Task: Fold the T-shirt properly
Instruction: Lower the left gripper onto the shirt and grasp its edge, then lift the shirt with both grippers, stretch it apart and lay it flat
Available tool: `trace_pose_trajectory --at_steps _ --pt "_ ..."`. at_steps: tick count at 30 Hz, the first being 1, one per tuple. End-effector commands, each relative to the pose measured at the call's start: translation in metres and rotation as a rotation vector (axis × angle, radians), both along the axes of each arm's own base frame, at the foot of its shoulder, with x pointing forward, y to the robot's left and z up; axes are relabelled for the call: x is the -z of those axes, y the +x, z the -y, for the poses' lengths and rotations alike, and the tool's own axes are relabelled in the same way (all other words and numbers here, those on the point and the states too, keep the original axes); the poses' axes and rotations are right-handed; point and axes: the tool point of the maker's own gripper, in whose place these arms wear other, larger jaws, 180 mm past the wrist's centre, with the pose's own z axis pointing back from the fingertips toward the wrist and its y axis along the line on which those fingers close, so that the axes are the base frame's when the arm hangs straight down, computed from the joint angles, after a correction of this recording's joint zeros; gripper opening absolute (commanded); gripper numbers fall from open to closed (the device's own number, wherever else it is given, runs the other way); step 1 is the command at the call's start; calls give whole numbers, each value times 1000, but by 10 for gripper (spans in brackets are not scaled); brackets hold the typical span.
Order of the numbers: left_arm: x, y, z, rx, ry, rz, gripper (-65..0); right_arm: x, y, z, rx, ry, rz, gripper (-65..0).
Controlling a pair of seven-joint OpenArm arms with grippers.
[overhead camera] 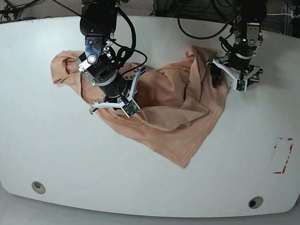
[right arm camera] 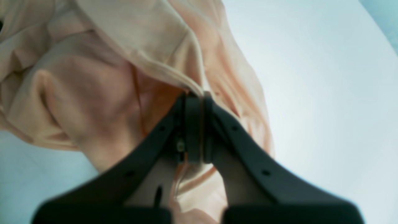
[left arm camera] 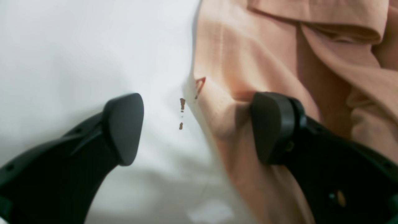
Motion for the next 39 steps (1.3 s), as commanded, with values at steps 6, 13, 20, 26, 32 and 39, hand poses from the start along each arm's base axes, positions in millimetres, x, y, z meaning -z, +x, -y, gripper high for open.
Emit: trace_pose_trajectory --at_steps 6,13,20,26,32,39 --pt "-2 5 10 34 4 4 -378 -18 -1 1 8 20 55 -650" --pt "5 9 -2 35 31 -25 -650 -18 8 45 140 20 57 -650" --pt "-34 24 -11 61 82 62 -649 -34 23 71 210 13 106 -650" --pt "-86 41 -14 66 129 129 -647 -64 47 95 277 14 192 -650" --pt "-129 62 -22 31 164 157 -646 -98 69 100 289 17 283 -650" --pt "-178 92 -31 7 206 216 -646 -146 94 134 335 -92 355 -650"
